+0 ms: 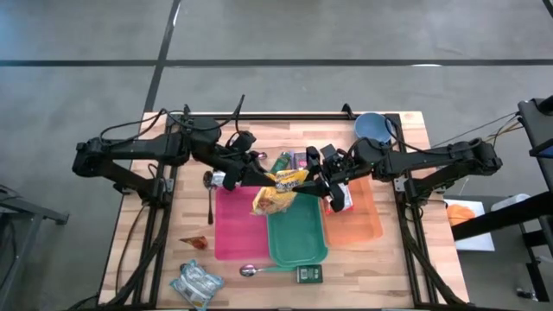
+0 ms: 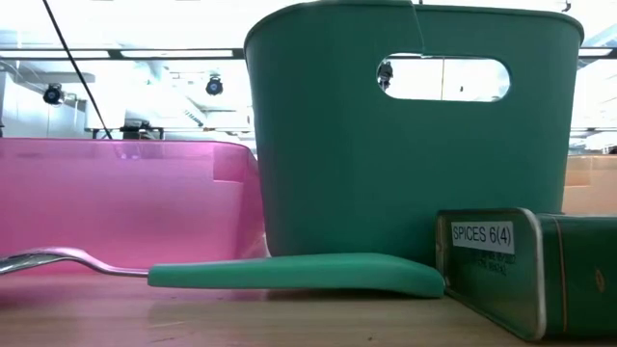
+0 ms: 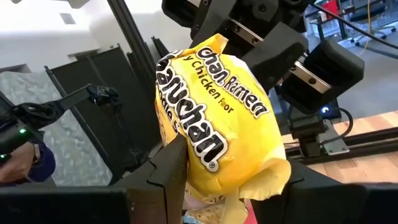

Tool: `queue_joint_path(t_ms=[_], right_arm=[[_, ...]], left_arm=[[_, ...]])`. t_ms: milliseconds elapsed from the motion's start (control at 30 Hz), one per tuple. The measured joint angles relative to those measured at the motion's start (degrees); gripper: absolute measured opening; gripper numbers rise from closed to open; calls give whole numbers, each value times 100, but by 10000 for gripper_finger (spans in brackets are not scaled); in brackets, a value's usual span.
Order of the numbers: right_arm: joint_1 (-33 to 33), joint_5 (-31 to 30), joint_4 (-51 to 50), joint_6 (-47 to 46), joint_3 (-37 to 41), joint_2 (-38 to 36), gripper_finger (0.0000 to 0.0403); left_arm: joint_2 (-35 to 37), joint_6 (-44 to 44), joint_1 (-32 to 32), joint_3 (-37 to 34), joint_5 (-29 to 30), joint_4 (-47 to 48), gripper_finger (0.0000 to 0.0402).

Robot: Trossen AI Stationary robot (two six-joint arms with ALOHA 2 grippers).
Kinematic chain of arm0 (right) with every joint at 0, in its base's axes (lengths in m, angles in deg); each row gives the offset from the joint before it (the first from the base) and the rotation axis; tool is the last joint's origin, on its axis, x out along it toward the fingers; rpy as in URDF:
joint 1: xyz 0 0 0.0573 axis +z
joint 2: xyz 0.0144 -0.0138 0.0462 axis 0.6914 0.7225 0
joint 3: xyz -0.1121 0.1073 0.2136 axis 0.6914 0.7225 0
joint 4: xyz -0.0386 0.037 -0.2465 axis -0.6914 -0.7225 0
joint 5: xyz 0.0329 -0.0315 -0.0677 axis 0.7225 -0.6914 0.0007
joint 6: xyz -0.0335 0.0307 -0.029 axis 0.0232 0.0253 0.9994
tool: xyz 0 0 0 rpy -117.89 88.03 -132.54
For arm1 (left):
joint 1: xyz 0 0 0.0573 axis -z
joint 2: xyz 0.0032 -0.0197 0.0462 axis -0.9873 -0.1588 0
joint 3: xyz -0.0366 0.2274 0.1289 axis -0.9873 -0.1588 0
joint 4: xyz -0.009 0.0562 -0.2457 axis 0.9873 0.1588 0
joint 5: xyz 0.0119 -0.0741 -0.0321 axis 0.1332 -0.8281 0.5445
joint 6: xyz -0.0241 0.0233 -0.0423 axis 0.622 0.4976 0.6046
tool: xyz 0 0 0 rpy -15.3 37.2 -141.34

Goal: Pick & Place Food Item
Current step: Put the yellow noodle pack into the orange bin

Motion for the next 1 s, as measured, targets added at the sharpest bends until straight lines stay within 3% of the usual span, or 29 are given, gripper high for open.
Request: queue_joint_path(t_ms=[367,767,1000], right_arm=[[11,-17,18,5,-11,0,133],[9,-22,-8,-35,-11,2,133],[9,-17,-8,-94,-11,2,133]], left_arm=[[-2,-19,-5,26,-9,-140,195],[4,162,-3,31,-176,-167,293],[9,283,-3,33,-283,-163,317]])
